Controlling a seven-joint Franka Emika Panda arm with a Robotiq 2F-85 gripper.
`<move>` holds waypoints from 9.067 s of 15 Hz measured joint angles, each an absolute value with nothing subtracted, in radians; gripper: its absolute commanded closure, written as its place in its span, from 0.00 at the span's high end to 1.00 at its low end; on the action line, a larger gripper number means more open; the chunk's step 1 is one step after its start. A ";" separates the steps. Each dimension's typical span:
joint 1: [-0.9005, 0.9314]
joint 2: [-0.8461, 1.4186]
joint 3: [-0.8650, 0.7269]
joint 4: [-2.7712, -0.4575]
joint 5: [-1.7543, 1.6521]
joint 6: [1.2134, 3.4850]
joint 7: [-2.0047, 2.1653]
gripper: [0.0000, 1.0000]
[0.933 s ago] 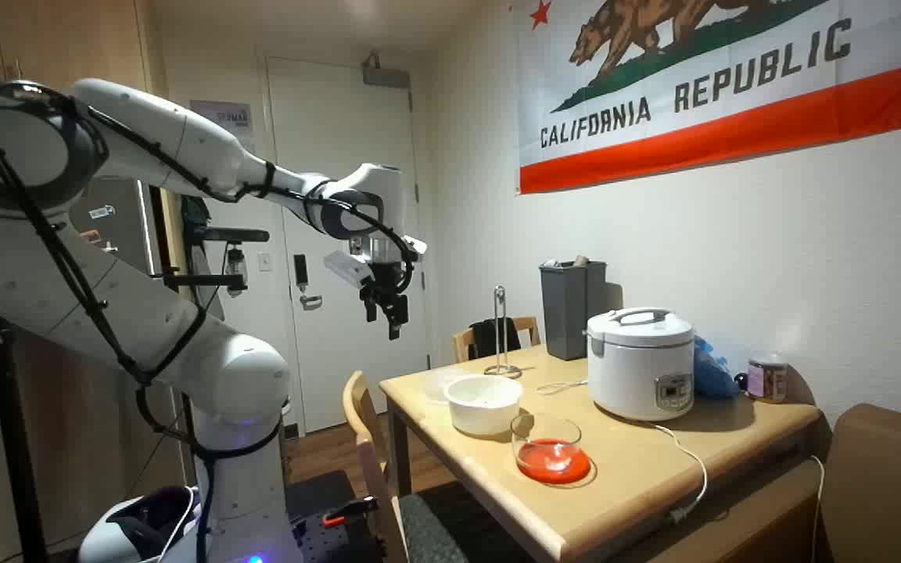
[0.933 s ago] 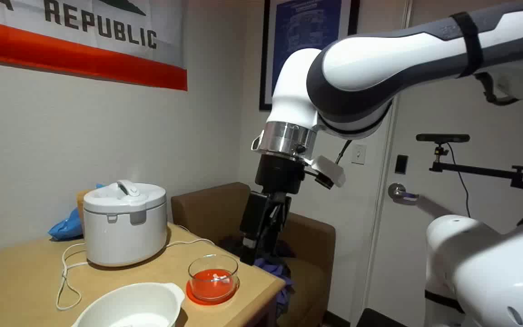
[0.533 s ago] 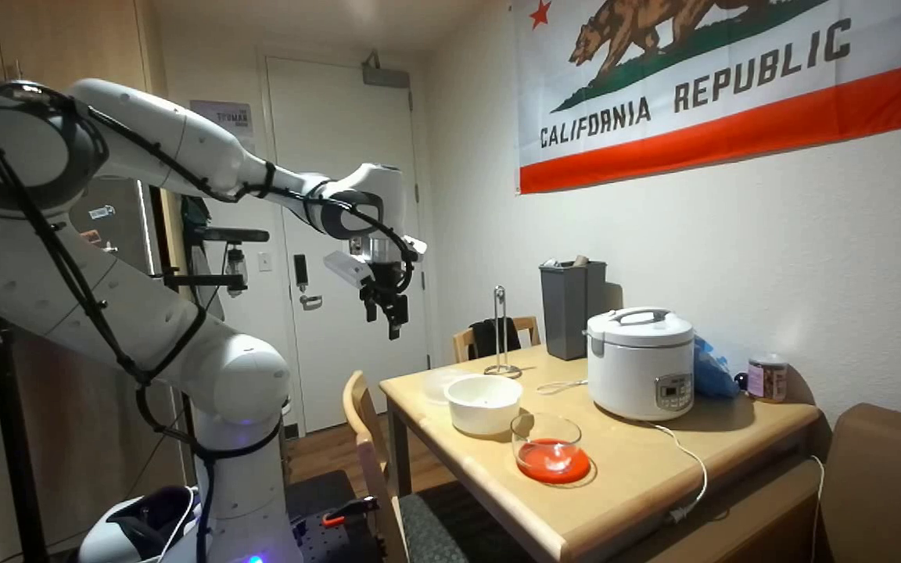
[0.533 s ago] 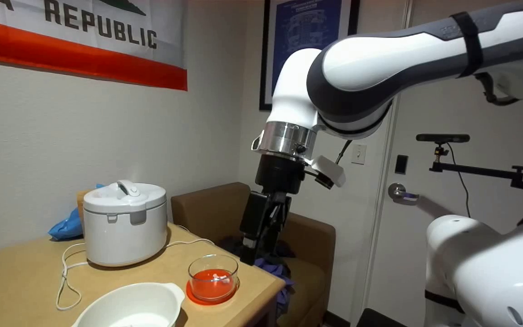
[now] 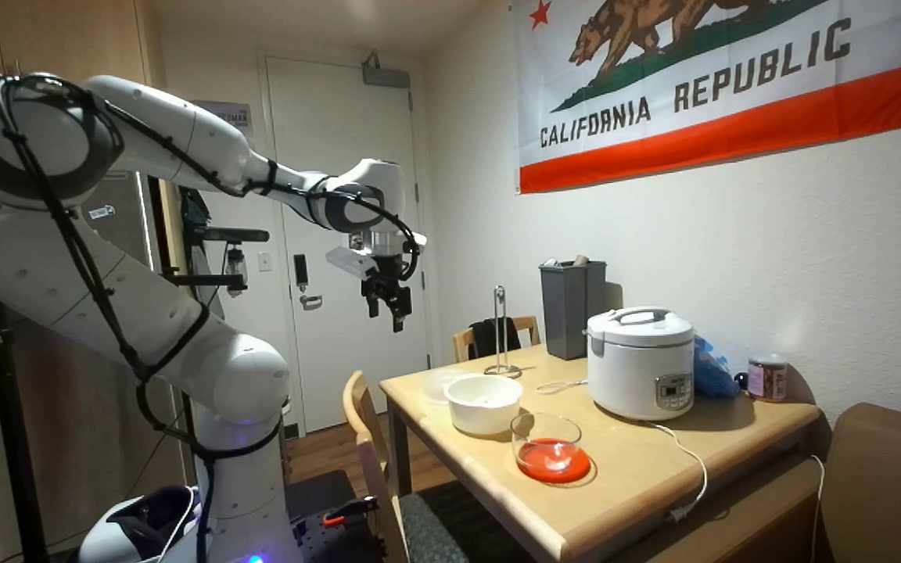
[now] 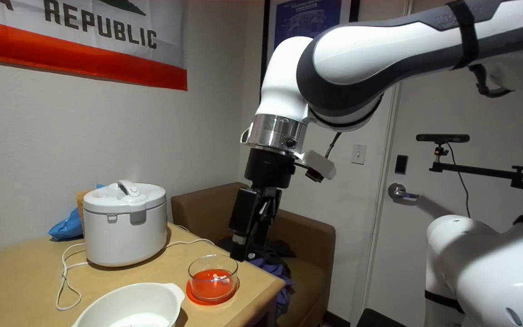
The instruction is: Cover the bowl with the lid on the table
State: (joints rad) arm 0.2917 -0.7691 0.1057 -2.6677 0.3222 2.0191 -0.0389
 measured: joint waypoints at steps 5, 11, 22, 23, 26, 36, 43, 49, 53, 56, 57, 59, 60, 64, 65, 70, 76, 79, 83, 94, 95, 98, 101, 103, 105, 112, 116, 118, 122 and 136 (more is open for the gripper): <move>0.284 -0.572 0.206 -2.472 0.199 2.024 -0.035 1.00; 0.282 -0.348 0.274 -2.263 0.037 2.024 -0.034 1.00; 0.317 -0.221 0.287 -2.153 0.076 2.077 -0.136 1.00; 0.323 -0.179 0.295 -2.109 0.066 2.063 -0.155 1.00; 0.330 -0.035 0.335 -1.951 -0.027 1.951 -0.167 1.00; 0.390 0.233 0.366 -1.639 -0.138 1.743 -0.212 1.00; 0.388 0.329 0.364 -1.627 -0.092 1.896 -0.214 1.00; 0.394 0.528 0.362 -1.509 -0.093 1.960 -0.235 1.00; 0.417 0.639 0.342 -1.405 -0.101 1.960 -0.235 1.00; 0.437 0.709 0.326 -1.330 -0.109 1.960 -0.235 1.00; 0.445 0.730 0.317 -1.308 -0.114 1.960 -0.235 1.00; 0.459 0.771 0.302 -1.270 -0.116 1.963 -0.233 1.00; 0.466 0.790 0.292 -1.255 -0.121 1.966 -0.230 1.00; 0.492 0.852 0.261 -1.193 -0.144 1.966 -0.222 1.00; 0.495 0.858 0.260 -1.183 -0.145 1.967 -0.222 1.00; 0.492 0.870 0.260 -1.177 -0.143 1.966 -0.222 1.00; 0.470 0.918 0.260 -1.177 -0.132 1.966 -0.222 1.00; 0.468 0.925 0.262 -1.177 -0.128 1.967 -0.222 1.00; 0.473 0.925 0.272 -1.172 -0.127 1.972 -0.215 1.00; 0.470 0.957 0.275 -1.145 -0.126 1.983 -0.212 1.00; 0.470 0.957 0.275 -1.138 -0.126 1.984 -0.212 1.00; 0.469 0.956 0.275 -1.116 -0.126 1.986 -0.212 1.00; 0.467 0.957 0.275 -1.108 -0.126 1.986 -0.212 1.00; 0.463 0.965 0.275 -1.109 -0.123 1.986 -0.212 1.00; 0.458 0.975 0.275 -1.109 -0.118 1.986 -0.212 1.00; 0.437 0.981 0.275 -1.108 -0.093 1.986 -0.212 1.00; 0.440 0.970 0.279 -1.108 -0.090 1.987 -0.208 1.00; 0.450 0.959 0.281 -1.108 -0.090 1.987 -0.206 1.00; 0.469 0.952 0.287 -1.110 -0.090 1.990 -0.188 1.00; 0.433 0.958 0.287 -1.120 -0.087 2.002 -0.188 1.00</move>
